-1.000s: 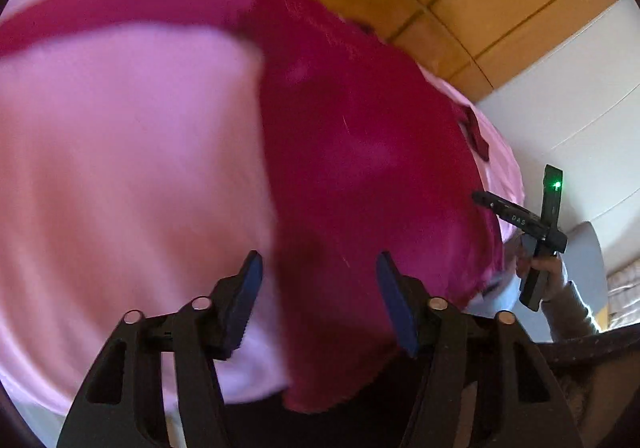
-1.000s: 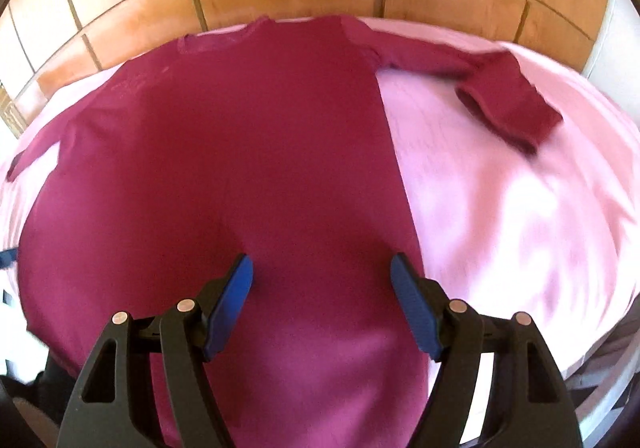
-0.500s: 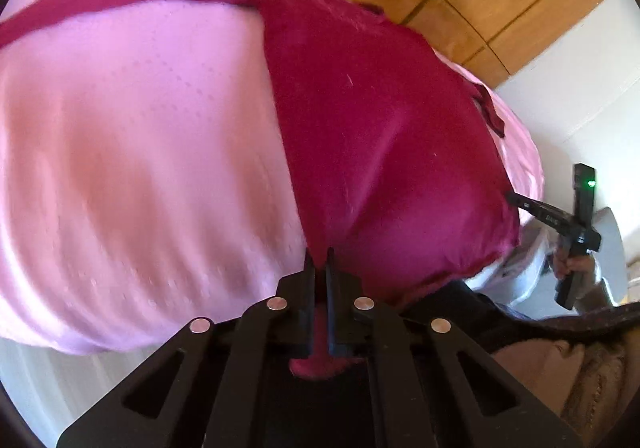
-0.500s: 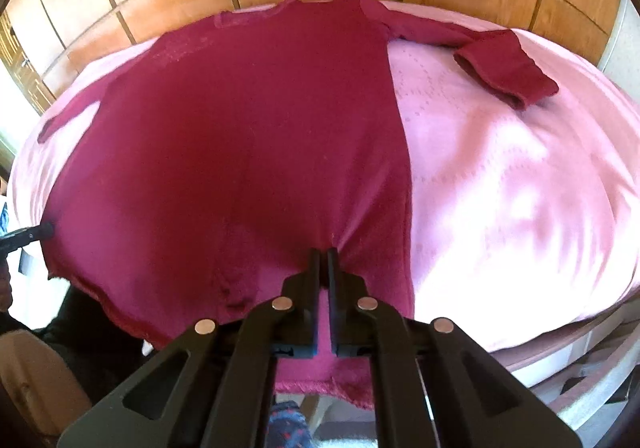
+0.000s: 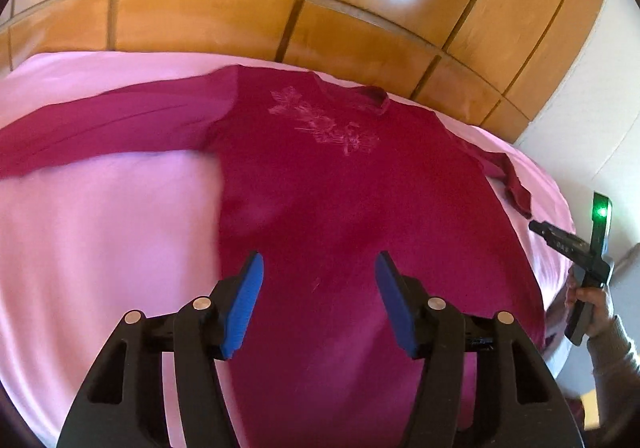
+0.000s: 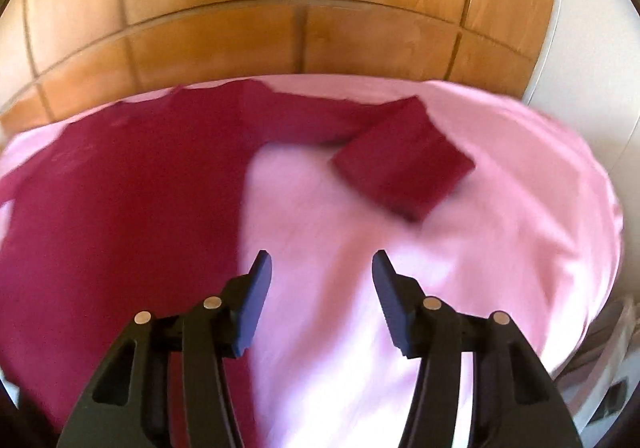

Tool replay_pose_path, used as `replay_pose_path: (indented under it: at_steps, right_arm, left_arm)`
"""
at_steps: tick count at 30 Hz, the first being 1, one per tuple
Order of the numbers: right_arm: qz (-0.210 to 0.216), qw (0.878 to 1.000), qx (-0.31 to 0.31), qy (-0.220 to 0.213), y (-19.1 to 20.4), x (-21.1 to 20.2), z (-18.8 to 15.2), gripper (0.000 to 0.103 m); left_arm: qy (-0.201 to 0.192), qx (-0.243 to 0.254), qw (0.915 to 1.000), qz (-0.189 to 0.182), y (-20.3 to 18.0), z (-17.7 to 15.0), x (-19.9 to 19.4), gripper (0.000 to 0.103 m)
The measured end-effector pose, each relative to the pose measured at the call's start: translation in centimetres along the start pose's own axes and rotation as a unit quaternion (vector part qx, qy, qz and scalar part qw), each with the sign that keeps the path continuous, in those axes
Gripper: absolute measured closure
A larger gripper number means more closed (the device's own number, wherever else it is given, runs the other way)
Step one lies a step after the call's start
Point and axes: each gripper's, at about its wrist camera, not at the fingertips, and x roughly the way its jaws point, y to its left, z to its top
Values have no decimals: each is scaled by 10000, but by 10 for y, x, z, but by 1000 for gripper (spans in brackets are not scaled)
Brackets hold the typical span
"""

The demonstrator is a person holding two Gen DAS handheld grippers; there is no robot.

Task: Fold small clothes

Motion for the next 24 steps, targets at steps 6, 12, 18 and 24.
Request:
replay_pose_path:
  at_steps: [6,12,18,24]
  right_arm:
    - [-396,9990,-78,207,-19,71,37,75]
    - [-665,9974,265,-33,-61,64,63,97]
    - [-1044,9790,1627,-648,-170,19,100,97]
    - [-1680,9551,2416,-342,-254,47,125,97]
  left_arm:
    - [170,161,9997,95,-23,12,49,46]
    - [294,184,9992,215,-15,18,64,46]
    - [344,292,9987,248,-13,17,63,45]
    - [408,194,9986,279,-14,20,64,43]
